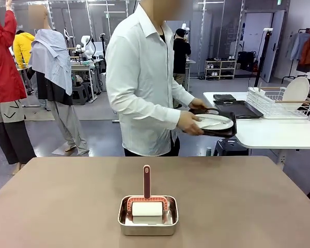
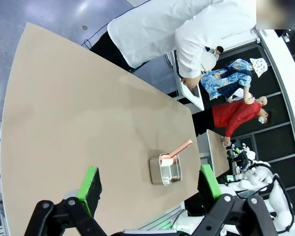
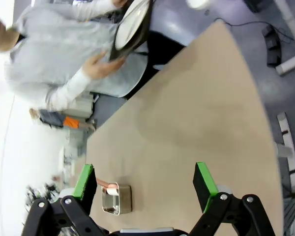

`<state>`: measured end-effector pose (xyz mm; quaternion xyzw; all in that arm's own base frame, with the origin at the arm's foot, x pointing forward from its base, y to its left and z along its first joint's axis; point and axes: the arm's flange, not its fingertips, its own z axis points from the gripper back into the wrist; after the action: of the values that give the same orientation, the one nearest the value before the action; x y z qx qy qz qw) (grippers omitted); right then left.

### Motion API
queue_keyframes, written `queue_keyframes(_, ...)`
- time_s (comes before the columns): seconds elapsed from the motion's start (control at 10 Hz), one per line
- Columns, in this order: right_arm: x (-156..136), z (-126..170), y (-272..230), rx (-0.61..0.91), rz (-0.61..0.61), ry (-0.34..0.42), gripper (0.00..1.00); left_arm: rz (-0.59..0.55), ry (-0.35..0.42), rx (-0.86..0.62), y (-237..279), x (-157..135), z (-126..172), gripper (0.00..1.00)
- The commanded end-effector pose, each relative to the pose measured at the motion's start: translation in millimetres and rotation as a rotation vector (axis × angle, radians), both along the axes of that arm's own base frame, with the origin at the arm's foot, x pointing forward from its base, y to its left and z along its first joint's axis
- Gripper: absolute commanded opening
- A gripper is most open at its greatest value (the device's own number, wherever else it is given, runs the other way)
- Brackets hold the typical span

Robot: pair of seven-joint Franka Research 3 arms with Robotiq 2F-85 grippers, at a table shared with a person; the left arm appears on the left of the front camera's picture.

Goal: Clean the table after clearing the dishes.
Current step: When the right (or left) Handle tray is removed, use the right hand (or left hand) to clean the right (or left) side of the table with the Lint Roller.

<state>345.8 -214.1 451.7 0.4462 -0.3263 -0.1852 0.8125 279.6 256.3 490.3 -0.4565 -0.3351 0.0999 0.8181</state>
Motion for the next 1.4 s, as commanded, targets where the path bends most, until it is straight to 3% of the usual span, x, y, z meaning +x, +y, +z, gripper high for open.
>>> queue_keyframes(0.0, 45.4, 54.4, 67.5, -0.149, 0.142, -0.050, 1.00, 0.006, -0.007, -0.001, 1.3, -0.7, 1.0, 1.00)
queue_keyframes(0.3, 106.6, 122.2, 218.1, -0.449, 0.472, -0.129, 1.00, 0.006, -0.007, -0.001, 1.3, -0.7, 1.0, 1.00)
queue_keyframes(0.5, 122.9, 132.0, 302.9, -0.585, 0.639, -0.147, 1.00, 0.006, -0.007, -0.001, 1.3, -0.7, 1.0, 1.00)
queue_keyframes(0.7, 129.9, 121.6, 365.1, -0.681, 0.764, -0.138, 1.00, 0.006, -0.007, -0.001, 1.3, -0.7, 1.0, 1.00)
queue_keyframes(1.0, 120.5, 100.7, 410.0, -0.754, 0.874, -0.144, 1.00, 0.006, -0.007, -0.001, 1.3, -0.7, 1.0, 1.00)
queue_keyframes(1.3, 123.8, 101.0, 396.7, -0.713, 0.853, -0.141, 1.00, 0.006, -0.007, -0.001, 1.3, -0.7, 1.0, 1.00)
